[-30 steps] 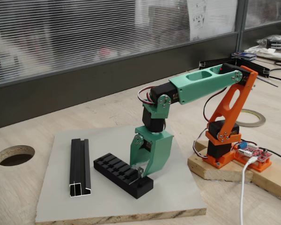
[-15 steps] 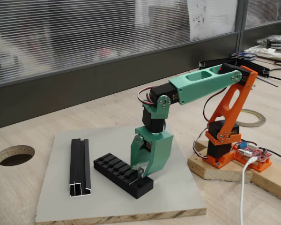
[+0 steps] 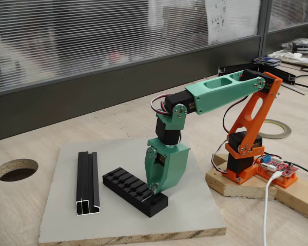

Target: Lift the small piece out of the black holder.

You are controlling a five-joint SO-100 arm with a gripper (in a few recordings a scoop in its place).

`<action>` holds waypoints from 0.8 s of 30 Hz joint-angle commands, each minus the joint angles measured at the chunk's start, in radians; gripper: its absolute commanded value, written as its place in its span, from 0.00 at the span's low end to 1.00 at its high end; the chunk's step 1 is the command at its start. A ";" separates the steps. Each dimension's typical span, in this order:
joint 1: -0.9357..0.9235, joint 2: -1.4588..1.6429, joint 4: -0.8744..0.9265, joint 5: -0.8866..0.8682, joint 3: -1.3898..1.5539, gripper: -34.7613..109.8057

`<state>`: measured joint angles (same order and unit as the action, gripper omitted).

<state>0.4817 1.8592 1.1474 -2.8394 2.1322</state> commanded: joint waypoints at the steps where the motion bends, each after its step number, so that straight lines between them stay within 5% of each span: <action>1: 0.003 0.031 0.012 -0.020 -0.005 0.31; 24: -0.005 0.038 0.014 -0.020 -0.012 0.26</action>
<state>0.4755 1.8592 1.1474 -2.8425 2.1338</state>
